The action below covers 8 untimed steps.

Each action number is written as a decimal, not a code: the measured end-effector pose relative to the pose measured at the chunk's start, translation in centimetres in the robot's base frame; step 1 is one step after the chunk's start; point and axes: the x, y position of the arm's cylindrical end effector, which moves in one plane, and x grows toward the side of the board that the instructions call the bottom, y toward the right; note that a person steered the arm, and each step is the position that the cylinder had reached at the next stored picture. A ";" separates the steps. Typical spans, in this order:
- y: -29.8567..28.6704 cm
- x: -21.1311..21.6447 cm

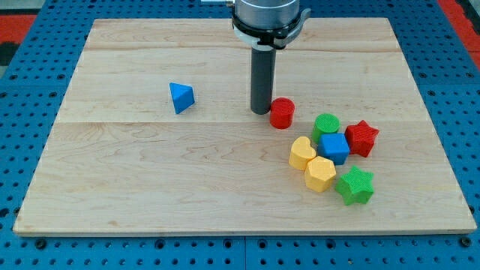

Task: Move the blue triangle into the yellow heart

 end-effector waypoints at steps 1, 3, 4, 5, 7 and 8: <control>5.9 1.3; 1.0 1.2; -2.6 -3.1; -2.9 -8.2; -17.5 -8.3; -15.6 -3.9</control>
